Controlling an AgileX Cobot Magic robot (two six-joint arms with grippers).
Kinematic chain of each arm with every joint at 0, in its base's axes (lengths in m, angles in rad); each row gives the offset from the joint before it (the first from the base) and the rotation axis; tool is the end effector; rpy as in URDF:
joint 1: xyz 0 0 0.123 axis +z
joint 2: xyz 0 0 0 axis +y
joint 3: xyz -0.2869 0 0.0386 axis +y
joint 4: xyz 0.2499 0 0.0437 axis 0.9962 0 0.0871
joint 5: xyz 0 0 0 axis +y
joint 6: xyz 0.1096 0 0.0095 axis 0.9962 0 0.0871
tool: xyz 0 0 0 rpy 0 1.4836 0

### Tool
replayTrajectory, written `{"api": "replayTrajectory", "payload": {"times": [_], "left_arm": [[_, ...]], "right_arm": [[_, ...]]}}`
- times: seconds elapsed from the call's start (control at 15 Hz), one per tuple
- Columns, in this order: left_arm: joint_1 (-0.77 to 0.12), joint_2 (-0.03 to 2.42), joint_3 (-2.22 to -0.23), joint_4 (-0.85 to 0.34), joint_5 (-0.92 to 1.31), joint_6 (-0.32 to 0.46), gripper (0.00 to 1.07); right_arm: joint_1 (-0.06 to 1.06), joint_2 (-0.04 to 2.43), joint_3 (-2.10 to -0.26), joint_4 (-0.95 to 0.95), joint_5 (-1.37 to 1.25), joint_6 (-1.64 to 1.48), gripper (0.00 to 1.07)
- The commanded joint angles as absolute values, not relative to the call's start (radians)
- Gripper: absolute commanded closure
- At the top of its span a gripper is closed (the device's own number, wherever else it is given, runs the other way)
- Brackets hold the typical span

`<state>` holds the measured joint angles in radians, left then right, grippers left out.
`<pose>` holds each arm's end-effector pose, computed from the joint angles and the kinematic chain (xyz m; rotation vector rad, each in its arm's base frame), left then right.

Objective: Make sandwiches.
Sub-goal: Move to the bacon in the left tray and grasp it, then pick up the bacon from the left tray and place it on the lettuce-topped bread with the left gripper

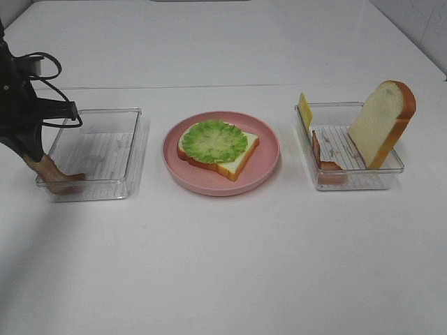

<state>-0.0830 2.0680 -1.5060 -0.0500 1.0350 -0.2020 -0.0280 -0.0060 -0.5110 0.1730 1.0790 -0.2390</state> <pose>0.4104 -0.0389 0.1509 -0.2208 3.0785 -0.0802 0.0060 0.0165 0.2722 -0.2257 2.0211 0.0392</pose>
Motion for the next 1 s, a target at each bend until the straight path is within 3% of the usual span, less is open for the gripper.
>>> {"api": "replayTrajectory", "payload": {"times": [0.07, 0.33, 0.6, 0.8, 0.87, 1.0], "left_arm": [[-0.086, 2.064, -1.499, -0.057, 1.029, -0.22, 1.07], [-0.086, 2.011, -1.533, -0.113, 1.027, -0.191, 1.07], [-0.086, 1.996, -1.609, -0.309, 1.027, -0.099, 1.07], [-0.086, 1.999, -1.614, -0.558, 0.956, 0.042, 1.07], [-0.086, 1.999, -1.614, -0.729, 0.899, 0.13, 1.07], [-0.101, 1.999, -1.614, -0.873, 0.852, 0.216, 1.07]], "right_arm": [[-0.035, -0.017, -0.508, 0.176, 1.076, -0.243, 0.35], [-0.035, -0.017, -0.508, 0.176, 1.076, -0.243, 0.35], [-0.035, -0.017, -0.508, 0.176, 1.076, -0.243, 0.35], [-0.035, -0.017, -0.508, 0.176, 1.076, -0.243, 0.35], [-0.035, -0.017, -0.508, 0.176, 1.076, -0.243, 0.35], [-0.035, -0.017, -0.508, 0.176, 1.076, -0.243, 0.35]]}}
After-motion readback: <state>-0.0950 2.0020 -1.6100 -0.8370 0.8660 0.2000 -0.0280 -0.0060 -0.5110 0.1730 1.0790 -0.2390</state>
